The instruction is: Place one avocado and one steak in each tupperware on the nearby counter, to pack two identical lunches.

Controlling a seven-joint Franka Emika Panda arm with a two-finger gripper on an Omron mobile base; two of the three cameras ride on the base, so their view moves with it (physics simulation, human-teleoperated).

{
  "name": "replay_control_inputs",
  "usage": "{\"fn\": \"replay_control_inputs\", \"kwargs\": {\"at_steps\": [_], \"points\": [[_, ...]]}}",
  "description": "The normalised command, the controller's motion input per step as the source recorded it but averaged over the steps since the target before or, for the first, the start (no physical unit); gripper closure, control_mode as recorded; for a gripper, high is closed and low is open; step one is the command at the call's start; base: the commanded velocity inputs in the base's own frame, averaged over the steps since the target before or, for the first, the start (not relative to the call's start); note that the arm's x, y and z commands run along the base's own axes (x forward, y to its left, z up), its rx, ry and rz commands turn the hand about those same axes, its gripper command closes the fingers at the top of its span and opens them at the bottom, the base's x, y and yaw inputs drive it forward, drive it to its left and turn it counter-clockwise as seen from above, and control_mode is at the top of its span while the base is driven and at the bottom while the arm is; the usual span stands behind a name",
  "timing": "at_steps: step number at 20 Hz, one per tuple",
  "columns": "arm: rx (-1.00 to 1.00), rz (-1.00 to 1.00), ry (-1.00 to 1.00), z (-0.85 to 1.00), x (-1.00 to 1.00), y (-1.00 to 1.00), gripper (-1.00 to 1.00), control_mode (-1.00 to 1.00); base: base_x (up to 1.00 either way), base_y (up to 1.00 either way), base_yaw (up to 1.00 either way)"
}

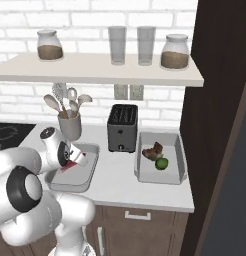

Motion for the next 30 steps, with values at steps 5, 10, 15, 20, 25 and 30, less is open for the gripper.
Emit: {"fn": "replay_control_inputs", "kwargs": {"at_steps": [5, 10, 15, 20, 25, 30], "points": [[0.00, -0.03, 0.00, -0.03, 0.43, 0.00, -1.00, -1.00, 0.00, 0.00, 0.00], [0.00, -0.09, 0.00, 0.02, 0.04, 0.10, -1.00, -1.00, 0.00, 0.00, 0.00], [0.01, -0.11, 0.00, 0.45, -0.27, 0.04, -1.00, -1.00, 0.00, 0.00, 0.00], [0.07, -0.04, 0.00, 0.98, -0.97, -0.01, -1.00, -1.00, 0.00, 0.00, 0.00], [0.02, 0.07, -0.03, 0.88, -1.00, -0.15, -1.00, -1.00, 0.00, 0.00, 0.00], [-0.04, 0.28, -0.12, 0.89, -0.77, -0.37, -1.00, -1.00, 0.00, 0.00, 0.00]]}}
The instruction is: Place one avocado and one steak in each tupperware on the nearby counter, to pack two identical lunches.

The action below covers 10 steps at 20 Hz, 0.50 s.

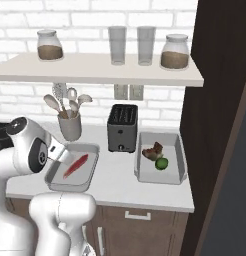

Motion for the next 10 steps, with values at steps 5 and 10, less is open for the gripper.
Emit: {"fn": "replay_control_inputs", "kwargs": {"at_steps": [5, 10], "points": [[-0.14, 0.39, -0.04, 0.76, -0.50, -0.47, -1.00, -1.00, 0.00, 0.00, 0.00], [-0.10, 0.23, 0.00, 0.01, -0.84, -0.07, -1.00, -1.00, 0.00, 0.00, 0.00]]}}
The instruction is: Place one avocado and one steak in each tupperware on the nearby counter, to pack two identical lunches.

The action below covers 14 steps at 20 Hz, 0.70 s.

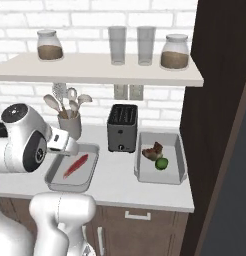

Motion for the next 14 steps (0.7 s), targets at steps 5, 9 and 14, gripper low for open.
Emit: {"fn": "replay_control_inputs", "kwargs": {"at_steps": [5, 9, 14], "points": [[-0.06, 0.03, -0.21, -0.33, -1.00, 0.00, -1.00, -1.00, 0.00, 0.00, 0.00], [0.00, 0.00, -0.13, -0.11, -0.75, 0.00, -1.00, 1.00, -0.25, -0.01, 0.00], [0.00, 0.00, 0.00, 0.00, 0.00, 0.00, -1.00, 1.00, -1.00, -0.35, -0.02]]}}
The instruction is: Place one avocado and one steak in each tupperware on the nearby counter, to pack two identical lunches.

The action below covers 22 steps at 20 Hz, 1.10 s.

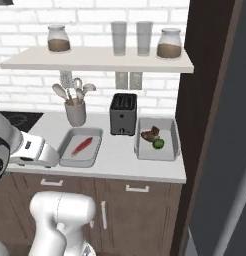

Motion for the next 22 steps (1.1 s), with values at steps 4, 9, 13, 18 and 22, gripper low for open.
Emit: {"fn": "replay_control_inputs", "kwargs": {"at_steps": [4, 9, 13, 18, 22], "points": [[0.00, 0.00, 0.00, 0.00, 0.00, 0.00, -1.00, 1.00, -1.00, -0.57, -0.17], [0.00, 0.00, 0.00, 0.00, 0.00, 0.00, -1.00, 1.00, -0.97, -0.42, -0.36], [0.00, 0.00, 0.00, 0.00, 0.00, 0.00, -1.00, 1.00, -0.69, -0.41, -0.46], [0.00, 0.00, 0.00, 0.00, 0.00, 0.00, -1.00, 1.00, -0.30, -0.39, -0.55], [0.00, 0.00, 0.00, 0.00, 0.00, 0.00, -1.00, 1.00, -0.08, -0.49, -0.56]]}}
